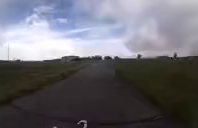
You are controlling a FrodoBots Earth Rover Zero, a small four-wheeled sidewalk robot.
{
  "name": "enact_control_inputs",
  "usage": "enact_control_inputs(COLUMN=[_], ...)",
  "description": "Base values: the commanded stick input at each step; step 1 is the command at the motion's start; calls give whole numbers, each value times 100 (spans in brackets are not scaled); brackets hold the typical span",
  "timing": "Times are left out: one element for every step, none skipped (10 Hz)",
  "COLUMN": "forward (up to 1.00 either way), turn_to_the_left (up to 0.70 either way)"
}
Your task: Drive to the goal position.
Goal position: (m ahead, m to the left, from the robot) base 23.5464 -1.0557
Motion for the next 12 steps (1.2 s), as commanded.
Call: enact_control_inputs(forward=[100,100,100,100,100,100,100,100,100,100,100,100], turn_to_the_left=[-10,0,0,0,0,0,0,0,0,0,0,0])
